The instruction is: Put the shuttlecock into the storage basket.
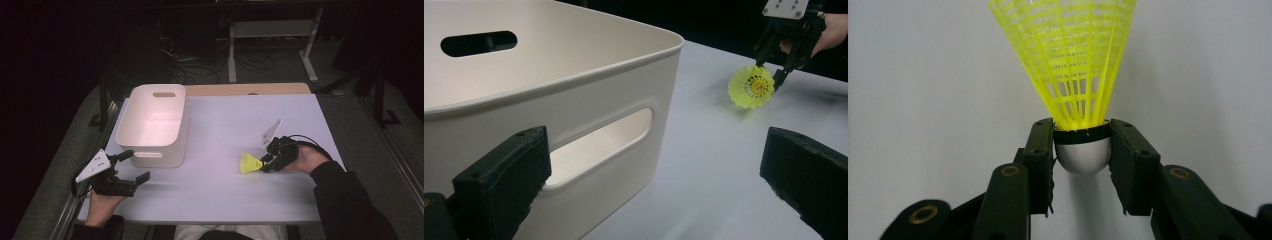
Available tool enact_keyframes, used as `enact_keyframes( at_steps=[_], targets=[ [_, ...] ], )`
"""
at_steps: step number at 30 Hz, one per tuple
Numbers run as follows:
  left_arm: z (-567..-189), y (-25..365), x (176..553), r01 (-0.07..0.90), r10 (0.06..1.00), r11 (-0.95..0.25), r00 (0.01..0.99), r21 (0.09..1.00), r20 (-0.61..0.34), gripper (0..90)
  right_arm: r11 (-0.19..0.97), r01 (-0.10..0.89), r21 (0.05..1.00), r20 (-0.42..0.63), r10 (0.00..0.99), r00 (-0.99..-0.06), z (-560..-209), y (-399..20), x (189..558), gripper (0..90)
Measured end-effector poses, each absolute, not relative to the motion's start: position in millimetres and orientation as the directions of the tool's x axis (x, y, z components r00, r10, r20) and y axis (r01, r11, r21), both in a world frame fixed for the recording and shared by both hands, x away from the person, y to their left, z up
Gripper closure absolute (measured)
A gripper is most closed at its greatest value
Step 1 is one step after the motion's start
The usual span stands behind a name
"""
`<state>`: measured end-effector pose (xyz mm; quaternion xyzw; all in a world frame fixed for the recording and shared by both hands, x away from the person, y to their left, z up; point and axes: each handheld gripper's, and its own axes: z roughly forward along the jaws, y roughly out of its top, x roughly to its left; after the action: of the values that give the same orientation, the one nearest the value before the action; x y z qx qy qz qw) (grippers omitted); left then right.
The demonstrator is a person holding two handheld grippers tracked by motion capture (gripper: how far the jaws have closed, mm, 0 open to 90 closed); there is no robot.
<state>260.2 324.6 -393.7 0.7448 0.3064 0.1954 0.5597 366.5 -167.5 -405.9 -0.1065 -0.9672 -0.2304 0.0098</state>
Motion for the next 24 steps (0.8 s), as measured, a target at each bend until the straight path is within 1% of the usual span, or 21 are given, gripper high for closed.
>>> enact_keyframes(
  at_steps=[8, 24],
  targets=[
    [-393.6, 324.7, 260.1, 0.237, 0.676, -0.185, 0.735, 0.954, -0.052, 0.0, 0.858, 0.237, 0.456, 0.092, 0.22, -0.971, -399.0, -166.9, 366.8, 62.2],
    [-393.7, 324.9, 260.1, 0.24, 0.679, -0.192, 0.733, 0.952, -0.048, 0.0, 0.847, 0.222, 0.482, 0.094, 0.202, -0.975, -373.9, -156.5, 366.7, 62.2]
  ],
)
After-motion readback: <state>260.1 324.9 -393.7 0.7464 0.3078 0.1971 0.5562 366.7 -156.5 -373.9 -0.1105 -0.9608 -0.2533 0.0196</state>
